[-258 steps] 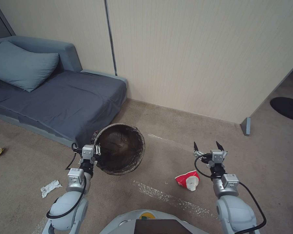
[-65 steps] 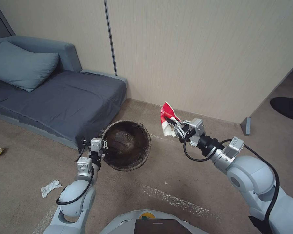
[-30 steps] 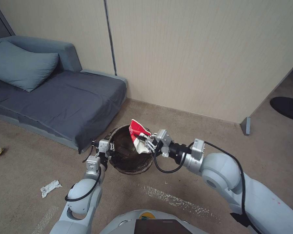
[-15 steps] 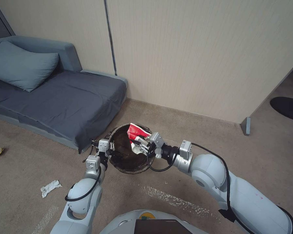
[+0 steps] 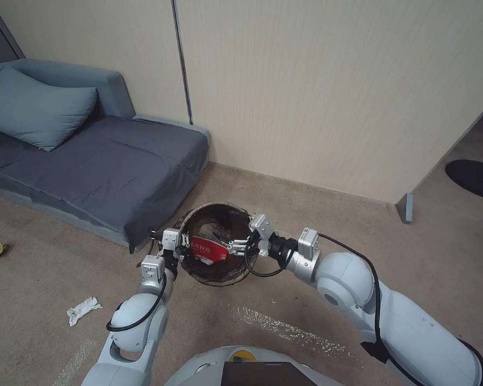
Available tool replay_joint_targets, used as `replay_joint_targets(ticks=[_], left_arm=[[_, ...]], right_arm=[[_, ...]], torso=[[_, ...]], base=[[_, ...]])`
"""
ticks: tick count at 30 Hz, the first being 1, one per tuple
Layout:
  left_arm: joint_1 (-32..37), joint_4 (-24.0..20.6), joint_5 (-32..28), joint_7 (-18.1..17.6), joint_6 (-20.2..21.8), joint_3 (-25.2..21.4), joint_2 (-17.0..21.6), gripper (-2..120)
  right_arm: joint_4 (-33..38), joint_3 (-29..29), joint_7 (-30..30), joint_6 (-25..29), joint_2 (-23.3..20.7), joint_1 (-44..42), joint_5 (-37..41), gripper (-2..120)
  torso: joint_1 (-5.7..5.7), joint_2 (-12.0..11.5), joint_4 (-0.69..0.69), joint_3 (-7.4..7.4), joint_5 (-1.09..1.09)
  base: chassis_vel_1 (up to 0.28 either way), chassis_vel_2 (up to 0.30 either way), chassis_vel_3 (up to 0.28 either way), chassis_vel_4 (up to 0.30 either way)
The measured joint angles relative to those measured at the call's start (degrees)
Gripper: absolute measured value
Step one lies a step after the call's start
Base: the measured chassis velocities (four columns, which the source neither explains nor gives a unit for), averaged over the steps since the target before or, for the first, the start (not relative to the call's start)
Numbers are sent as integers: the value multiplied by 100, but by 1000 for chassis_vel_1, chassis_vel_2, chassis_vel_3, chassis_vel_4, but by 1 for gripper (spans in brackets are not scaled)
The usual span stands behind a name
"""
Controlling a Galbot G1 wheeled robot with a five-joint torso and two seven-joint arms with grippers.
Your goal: Pick up the trash bin, then pick up the garbage from the floor and place it into the trash bin.
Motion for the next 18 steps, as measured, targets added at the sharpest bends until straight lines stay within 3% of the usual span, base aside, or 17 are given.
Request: replay_joint_targets(ticks=[4,11,16,18], left_arm=[[-1,1,-6,3,0,-2,2,3],[9,-44,2,55,135,-58,29,3],[22,-94,-5,59,136,-126,34,3],[31,-126,-27,62,126,-188,46,3]], right_arm=[[110,229,1,3,-19,-124,74,97],[618,1239,65,388,-88,-847,-42,100],[656,1943,334,1094,224,-1725,-750,100],[424,2371,218,1767,633,-2117,-1567,100]], torso=[[0,0,0,0,0],[0,0,0,0,0],[0,0,-1,0,0],[0,0,-2,0,1]], base=[[0,0,0,0],[0,0,0,0],[0,0,0,0],[0,0,0,0]])
